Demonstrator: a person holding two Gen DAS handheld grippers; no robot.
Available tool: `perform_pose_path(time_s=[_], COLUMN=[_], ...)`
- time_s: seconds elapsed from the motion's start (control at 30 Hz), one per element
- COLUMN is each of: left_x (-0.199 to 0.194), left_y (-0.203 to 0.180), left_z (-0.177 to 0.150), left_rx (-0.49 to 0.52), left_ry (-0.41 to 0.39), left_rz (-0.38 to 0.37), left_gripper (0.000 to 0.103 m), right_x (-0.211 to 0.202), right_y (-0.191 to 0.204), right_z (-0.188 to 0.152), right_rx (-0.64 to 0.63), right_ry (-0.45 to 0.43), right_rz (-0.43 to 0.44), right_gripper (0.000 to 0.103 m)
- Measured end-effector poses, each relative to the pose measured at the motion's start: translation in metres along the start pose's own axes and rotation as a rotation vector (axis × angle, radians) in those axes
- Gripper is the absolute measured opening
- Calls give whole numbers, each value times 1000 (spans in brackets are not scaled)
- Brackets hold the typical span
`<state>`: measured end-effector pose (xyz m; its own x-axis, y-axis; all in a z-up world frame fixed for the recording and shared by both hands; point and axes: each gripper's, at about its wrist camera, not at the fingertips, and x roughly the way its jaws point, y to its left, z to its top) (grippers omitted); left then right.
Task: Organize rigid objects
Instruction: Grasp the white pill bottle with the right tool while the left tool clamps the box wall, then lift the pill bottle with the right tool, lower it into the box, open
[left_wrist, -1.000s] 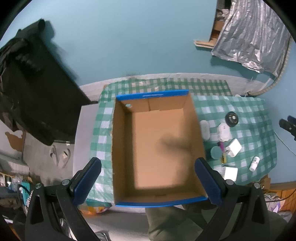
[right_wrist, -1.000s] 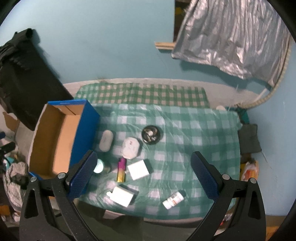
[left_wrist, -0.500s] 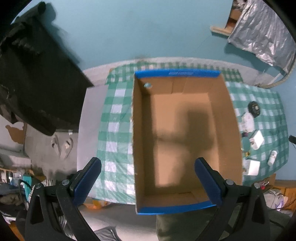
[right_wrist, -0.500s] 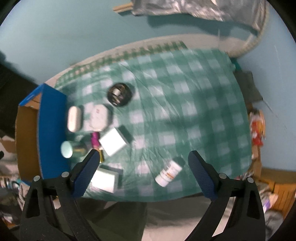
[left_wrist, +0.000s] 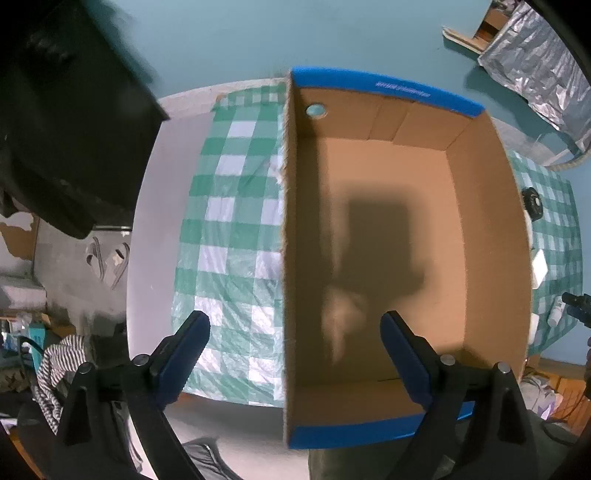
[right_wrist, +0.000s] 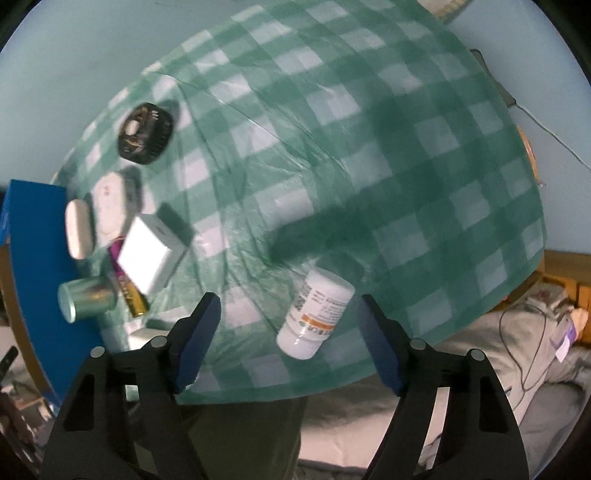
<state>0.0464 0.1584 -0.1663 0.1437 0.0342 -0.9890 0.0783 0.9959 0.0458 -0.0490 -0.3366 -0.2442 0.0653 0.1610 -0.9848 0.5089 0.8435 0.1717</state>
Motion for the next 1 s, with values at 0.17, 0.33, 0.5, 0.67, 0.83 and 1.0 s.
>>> perform_pose_path(time_s=[0.17, 0.33, 0.5, 0.67, 0.83, 1.0], left_x=[13, 23, 33, 42, 50, 55], left_y=[8, 11, 14, 14, 15, 14], left_z=[-5, -10, -12, -12, -11, -10], left_rx=[-10, 3, 11, 15, 5, 18], left_ry=[17, 32, 60, 85, 109, 132], left_rz=[-25, -32, -47, -44, -58, -66], left_gripper=[78, 68, 61, 51, 37, 30], right_x=[17, 30, 38, 36, 34, 28], right_y=[-5, -9, -12, -7, 8, 30], right_z=[-1, -3, -2, -1, 2, 0], right_rx=[25, 36, 28, 2, -38, -105], right_ry=[29, 44, 34, 33, 43, 37], right_rz=[-12, -8, -23, -45, -50, -49], right_gripper=[67, 55, 48, 32, 32, 32])
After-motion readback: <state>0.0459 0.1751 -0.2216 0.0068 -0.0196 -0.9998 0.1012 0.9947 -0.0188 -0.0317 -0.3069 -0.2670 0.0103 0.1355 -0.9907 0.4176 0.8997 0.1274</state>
